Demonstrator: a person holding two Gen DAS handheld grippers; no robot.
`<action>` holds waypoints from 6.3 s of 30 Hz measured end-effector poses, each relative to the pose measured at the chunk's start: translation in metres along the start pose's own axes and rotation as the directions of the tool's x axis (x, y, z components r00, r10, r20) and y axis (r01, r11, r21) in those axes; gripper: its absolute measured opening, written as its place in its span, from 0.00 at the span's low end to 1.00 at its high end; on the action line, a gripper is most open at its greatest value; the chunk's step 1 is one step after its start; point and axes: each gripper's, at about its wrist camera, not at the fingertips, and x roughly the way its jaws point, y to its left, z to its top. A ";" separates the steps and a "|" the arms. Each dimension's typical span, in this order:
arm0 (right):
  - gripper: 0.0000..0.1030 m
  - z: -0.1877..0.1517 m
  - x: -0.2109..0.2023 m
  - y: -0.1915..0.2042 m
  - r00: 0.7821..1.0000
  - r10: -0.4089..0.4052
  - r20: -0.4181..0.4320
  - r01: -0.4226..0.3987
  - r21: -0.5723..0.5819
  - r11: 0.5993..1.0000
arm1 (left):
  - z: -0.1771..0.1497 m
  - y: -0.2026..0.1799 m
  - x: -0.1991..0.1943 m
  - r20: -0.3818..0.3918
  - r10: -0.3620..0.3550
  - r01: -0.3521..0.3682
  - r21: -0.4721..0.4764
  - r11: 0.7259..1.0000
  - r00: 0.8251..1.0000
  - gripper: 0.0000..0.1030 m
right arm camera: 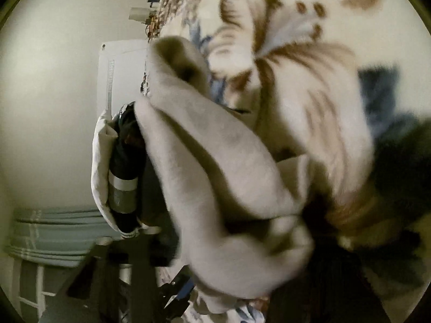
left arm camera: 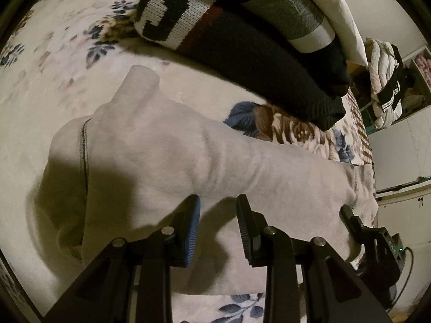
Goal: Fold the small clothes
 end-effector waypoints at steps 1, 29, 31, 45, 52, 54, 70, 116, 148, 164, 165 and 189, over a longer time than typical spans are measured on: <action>0.27 -0.001 -0.001 0.006 1.000 -0.023 0.009 0.023 -0.027 0.999 | 0.000 0.001 -0.001 0.004 -0.004 0.004 -0.007 1.000 1.000 0.25; 0.41 -0.308 0.156 0.168 0.810 -0.521 0.269 0.270 -0.960 -0.075 | -0.078 0.215 -0.130 0.135 0.252 -0.168 -0.448 0.878 0.958 0.37; 0.72 -0.311 0.154 0.168 0.817 -0.548 0.182 0.203 -0.979 -0.024 | -0.076 0.215 -0.134 0.145 0.227 -0.140 -0.451 0.881 0.963 0.37; 0.83 -0.169 0.076 0.187 0.842 -0.521 -0.141 0.187 -0.830 0.526 | -0.020 0.122 -0.108 0.138 0.041 0.001 -0.294 0.956 0.990 0.54; 0.83 -0.233 0.082 0.184 0.839 -0.544 -0.013 0.018 -0.999 0.051 | -0.071 0.169 -0.109 0.031 0.308 -0.267 -0.419 0.868 0.951 0.54; 0.83 -0.280 0.095 0.170 0.847 -0.528 0.062 -0.053 -0.978 -0.200 | -0.088 0.188 -0.110 -0.014 0.359 -0.326 -0.450 0.831 0.933 0.55; 0.18 -0.203 0.077 0.187 0.904 -0.427 0.012 0.142 -0.951 0.273 | -0.095 0.144 -0.129 0.073 0.427 -0.373 -0.370 0.851 0.901 0.72; 0.49 0.058 0.009 0.140 0.902 -0.431 -0.036 0.321 -0.612 0.723 | 0.057 0.053 -0.010 0.068 0.191 -0.187 -0.063 0.980 0.979 0.46; 0.32 0.099 0.010 0.151 0.841 -0.541 -0.005 0.427 -0.606 0.671 | 0.053 0.075 -0.040 0.067 0.067 -0.055 -0.172 0.984 0.996 0.39; 0.04 0.034 -0.020 0.109 0.810 -0.586 -0.025 0.428 -0.659 0.619 | -0.003 0.068 -0.024 0.016 0.214 -0.212 -0.087 0.973 0.977 0.40; 0.03 0.035 -0.024 0.114 0.809 -0.588 0.010 0.442 -0.670 0.596 | -0.003 0.071 -0.023 0.011 0.212 -0.210 -0.093 0.973 0.977 0.40; 0.59 0.040 -0.013 0.005 0.964 -0.152 -0.219 0.138 -0.078 0.987 | -0.037 0.082 0.012 0.155 -0.089 0.164 -0.592 0.789 0.984 0.55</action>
